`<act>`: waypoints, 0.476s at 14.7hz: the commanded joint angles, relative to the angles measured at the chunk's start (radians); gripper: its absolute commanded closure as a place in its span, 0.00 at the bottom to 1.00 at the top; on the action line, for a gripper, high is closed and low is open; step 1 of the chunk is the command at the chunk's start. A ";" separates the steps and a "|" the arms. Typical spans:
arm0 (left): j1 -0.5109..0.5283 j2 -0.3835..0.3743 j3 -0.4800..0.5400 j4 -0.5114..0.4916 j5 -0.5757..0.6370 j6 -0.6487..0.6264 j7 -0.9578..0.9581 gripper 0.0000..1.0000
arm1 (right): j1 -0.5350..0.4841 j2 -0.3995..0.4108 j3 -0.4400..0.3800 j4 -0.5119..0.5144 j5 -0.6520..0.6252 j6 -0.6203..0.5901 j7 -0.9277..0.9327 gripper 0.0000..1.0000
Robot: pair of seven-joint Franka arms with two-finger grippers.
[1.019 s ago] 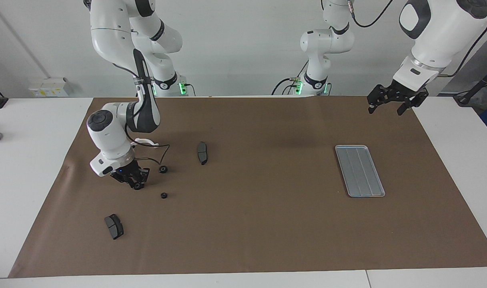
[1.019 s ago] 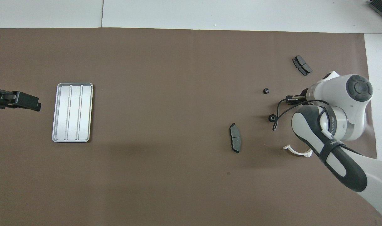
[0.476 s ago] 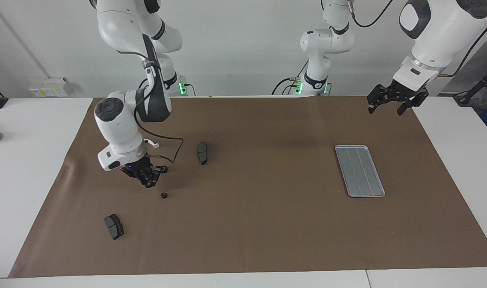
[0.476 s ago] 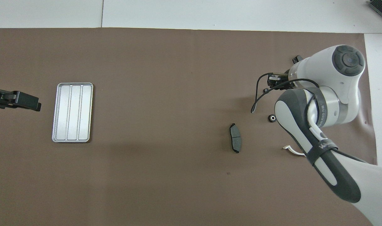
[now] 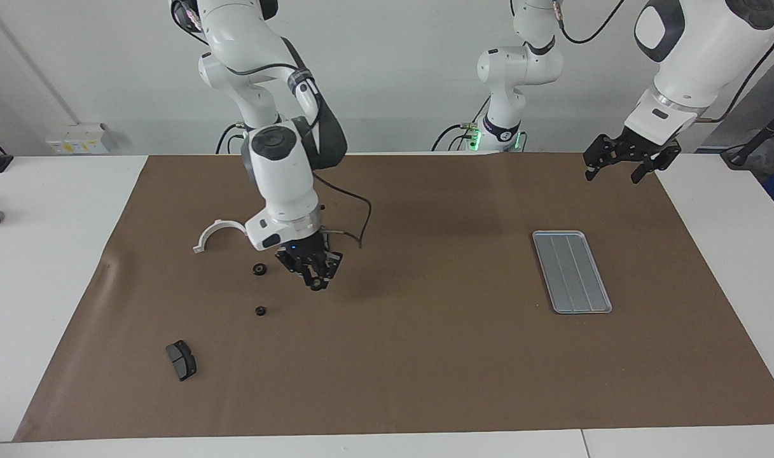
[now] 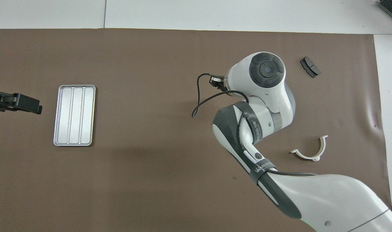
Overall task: Pick bearing gear from pile to tray
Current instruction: 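Carry the bearing with the right gripper to the table center and release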
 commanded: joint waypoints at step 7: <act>-0.005 -0.023 0.004 -0.022 0.016 0.001 -0.011 0.00 | 0.107 0.261 -0.001 0.257 -0.068 0.071 0.181 1.00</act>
